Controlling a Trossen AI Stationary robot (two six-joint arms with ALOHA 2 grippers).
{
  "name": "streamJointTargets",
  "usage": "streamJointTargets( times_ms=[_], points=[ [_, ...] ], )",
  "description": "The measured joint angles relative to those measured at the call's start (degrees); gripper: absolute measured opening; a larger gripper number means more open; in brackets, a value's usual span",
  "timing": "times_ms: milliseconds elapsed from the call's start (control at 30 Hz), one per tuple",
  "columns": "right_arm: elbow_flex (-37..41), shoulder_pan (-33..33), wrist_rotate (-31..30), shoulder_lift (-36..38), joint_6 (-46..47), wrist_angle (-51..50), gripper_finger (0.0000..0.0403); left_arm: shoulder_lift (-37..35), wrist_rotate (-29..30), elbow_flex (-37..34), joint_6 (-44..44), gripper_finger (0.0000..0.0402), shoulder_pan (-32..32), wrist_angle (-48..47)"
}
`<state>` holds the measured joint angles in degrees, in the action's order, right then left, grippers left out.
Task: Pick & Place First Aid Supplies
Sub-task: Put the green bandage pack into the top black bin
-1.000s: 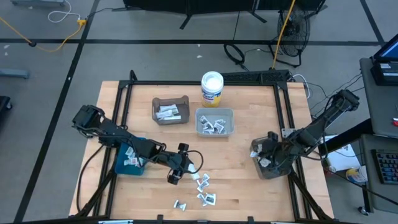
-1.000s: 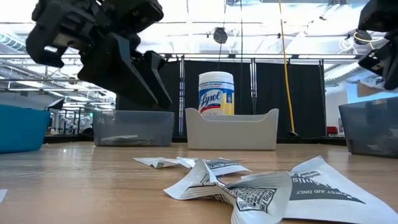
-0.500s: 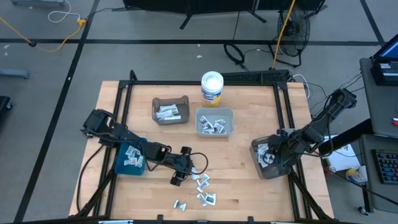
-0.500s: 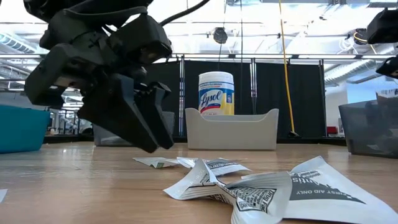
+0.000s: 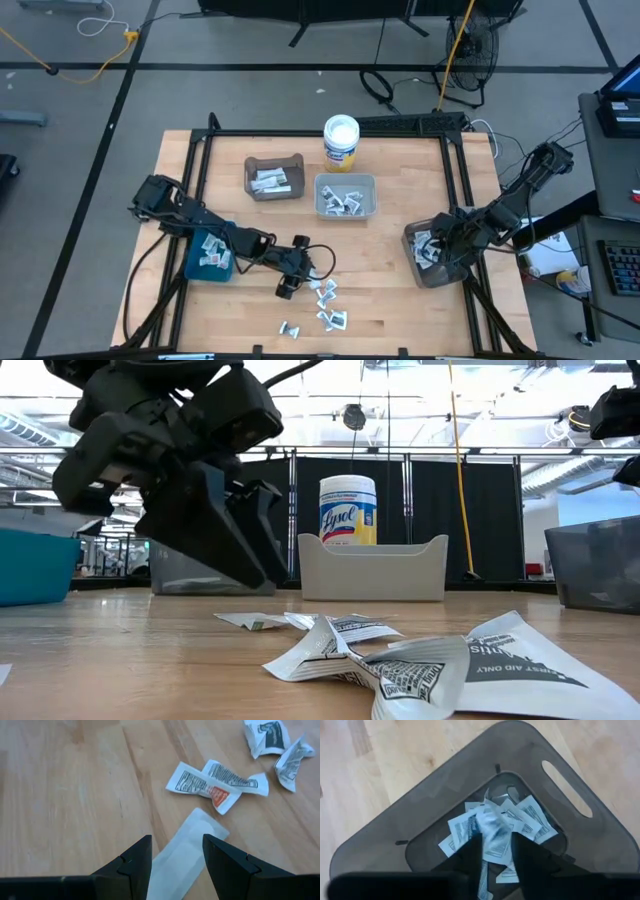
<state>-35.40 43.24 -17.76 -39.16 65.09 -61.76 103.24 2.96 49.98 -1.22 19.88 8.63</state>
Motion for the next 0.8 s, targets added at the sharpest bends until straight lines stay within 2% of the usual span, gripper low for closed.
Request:
streamJointTargets(
  times_ms=[200, 367, 533, 700, 800],
  points=[
    [0.0, 0.0, -0.03, 0.0, -1.82, 0.45, 0.0159, 0.0, -0.04, 0.0, -0.47, 0.0182, 0.0, -1.04],
    [0.0, 0.0, -3.44, -0.02, -8.47, 4.03, 0.0173, 0.0, -0.02, 2.06, -5.25, 0.0182, 0.22, -6.87],
    [0.0, 0.0, -8.66, 0.09, -22.5, 15.28, 0.0168, 0.31, 1.1, 7.96, -7.09, 0.0182, 0.31, -19.06],
    [0.0, 0.0, -10.65, 0.07, -38.43, 30.8, 0.0165, 0.31, 3.08, 11.13, -11.91, 0.0182, 0.77, -21.13],
    [0.32, 0.0, -9.15, 0.02, -46.45, 40.02, 0.0166, 0.31, 0.59, 11.15, -12.75, 0.0182, 0.12, -22.4]
  ],
)
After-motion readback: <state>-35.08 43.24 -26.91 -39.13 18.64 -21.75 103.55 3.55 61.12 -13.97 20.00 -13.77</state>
